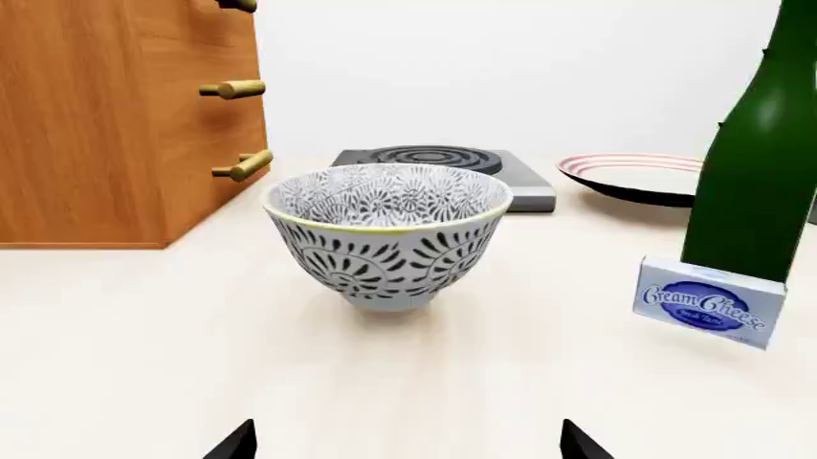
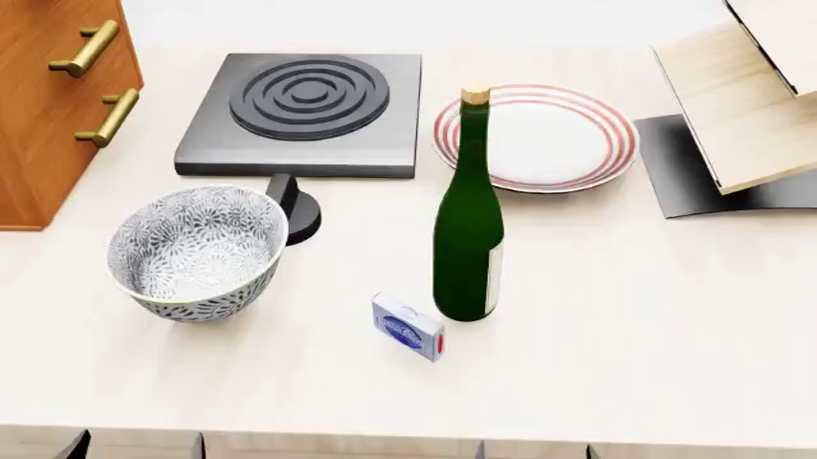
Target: Pick up the akita bowl and put it on the plate.
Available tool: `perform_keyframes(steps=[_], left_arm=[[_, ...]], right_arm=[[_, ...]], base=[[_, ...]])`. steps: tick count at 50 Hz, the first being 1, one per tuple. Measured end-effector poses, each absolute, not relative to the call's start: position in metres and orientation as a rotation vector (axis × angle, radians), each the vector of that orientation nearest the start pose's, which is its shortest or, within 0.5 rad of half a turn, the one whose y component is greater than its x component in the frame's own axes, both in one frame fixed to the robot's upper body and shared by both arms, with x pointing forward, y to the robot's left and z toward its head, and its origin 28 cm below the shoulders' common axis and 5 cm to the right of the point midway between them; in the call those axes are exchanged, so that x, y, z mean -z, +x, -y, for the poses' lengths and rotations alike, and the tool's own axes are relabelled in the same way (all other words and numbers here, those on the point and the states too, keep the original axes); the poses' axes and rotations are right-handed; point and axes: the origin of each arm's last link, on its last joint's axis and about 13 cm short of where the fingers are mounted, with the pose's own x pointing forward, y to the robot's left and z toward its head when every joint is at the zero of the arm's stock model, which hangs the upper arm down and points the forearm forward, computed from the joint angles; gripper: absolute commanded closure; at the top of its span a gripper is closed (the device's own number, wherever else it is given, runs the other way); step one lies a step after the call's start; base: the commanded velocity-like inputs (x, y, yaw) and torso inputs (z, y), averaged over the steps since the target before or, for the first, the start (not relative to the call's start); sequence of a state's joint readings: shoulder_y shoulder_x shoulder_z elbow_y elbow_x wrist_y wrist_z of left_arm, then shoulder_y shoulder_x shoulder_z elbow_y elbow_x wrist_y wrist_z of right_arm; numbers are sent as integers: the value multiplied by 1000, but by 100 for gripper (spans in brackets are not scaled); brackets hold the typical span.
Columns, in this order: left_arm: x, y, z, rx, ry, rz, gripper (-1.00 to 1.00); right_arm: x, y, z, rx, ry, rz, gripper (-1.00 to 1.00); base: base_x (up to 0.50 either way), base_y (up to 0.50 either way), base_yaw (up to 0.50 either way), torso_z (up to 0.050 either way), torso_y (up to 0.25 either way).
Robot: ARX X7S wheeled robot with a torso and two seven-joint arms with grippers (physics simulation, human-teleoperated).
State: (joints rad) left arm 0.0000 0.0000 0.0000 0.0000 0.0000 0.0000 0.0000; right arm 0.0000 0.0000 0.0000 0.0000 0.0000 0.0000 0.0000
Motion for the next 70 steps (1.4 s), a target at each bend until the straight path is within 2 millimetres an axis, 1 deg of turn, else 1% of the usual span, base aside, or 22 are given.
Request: perform_keyframes(steps=[1,6,14,26,36,44,49,57,70], left_arm=[[-12,209,-203,4,16,5,-100],[-13,210,-203,-23,19,-10,-100],[-31,210,-203,-96,19,14,-100],[-48,203,-208,-74,15,176,-100],[-72,188,-215,-92,40,338,-100],[-91,171,-217,-118,56,459,-100],[-99,162,-218,-127,66,511,-100],[-106,155,-219,-139,68,559,-100],[-109,156,-228,-204,42,591,-100]], right_arm=[[-14,208,94,1,-15,6,-100],[-16,209,94,29,-45,10,-100],[-30,207,95,27,-29,80,-100],[-36,207,100,33,-35,243,-100],[-50,200,107,57,-47,367,-100],[-64,187,110,77,-57,464,-100],[-69,180,111,87,-62,507,-100],[-73,176,113,106,-62,545,-100],[-74,177,119,136,-35,551,-100]], base=[[0,0,0,0,0],[0,0,0,0,0],[0,0,0,0,0],[0,0,0,0,0],[0,0,0,0,0],[0,0,0,0,0],[0,0,0,0,0],[0,0,0,0,0],[0,0,0,0,0]])
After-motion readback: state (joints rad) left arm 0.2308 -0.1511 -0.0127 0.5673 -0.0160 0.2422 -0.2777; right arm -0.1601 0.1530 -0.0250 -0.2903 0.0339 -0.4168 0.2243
